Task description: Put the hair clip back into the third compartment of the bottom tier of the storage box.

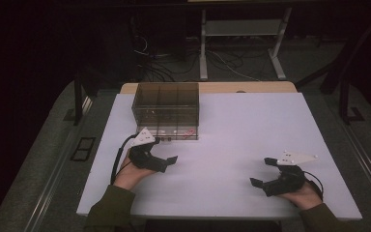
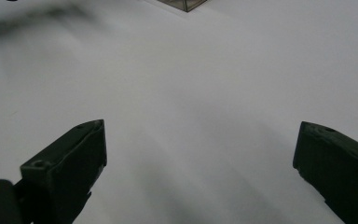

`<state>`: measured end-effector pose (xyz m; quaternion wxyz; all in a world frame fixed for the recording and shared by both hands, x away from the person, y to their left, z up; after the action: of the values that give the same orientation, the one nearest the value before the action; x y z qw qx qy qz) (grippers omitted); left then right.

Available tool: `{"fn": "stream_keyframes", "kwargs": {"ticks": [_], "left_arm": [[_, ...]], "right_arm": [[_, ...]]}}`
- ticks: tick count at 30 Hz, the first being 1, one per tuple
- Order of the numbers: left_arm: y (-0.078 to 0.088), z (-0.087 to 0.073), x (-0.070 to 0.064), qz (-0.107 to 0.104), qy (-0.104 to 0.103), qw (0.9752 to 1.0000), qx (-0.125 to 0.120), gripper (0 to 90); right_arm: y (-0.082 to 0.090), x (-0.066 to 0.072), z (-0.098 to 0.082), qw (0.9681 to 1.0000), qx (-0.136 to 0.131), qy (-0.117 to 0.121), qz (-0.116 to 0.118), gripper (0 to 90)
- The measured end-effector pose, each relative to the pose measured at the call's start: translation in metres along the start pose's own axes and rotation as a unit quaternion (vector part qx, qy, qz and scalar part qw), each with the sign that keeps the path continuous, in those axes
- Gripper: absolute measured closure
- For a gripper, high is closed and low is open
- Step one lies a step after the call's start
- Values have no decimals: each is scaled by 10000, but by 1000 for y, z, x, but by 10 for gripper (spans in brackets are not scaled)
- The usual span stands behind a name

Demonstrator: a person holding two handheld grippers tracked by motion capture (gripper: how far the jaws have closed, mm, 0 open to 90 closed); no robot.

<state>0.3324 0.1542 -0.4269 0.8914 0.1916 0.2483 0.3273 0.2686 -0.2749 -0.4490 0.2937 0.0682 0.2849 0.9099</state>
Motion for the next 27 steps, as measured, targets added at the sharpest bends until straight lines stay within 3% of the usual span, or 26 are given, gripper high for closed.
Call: {"fn": "stream_keyframes", "kwargs": {"ticks": [27], "left_arm": [[30, -33, -5, -53, 45, 9999, -98, 0]], "right_arm": [[0, 2, -1, 10000, 38, 11, -25, 21]]}}
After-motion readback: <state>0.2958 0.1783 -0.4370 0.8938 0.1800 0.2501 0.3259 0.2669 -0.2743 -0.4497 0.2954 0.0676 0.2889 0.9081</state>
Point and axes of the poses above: each handheld gripper's, and its own axes: y roughly backward along the jaws, z roughly out of its top, x roughly to its left, the point moved 1 cm from there along -y, roughly forward along the jaws, and after that the axes turned 14 degrees about y, right-handed, at the moved point
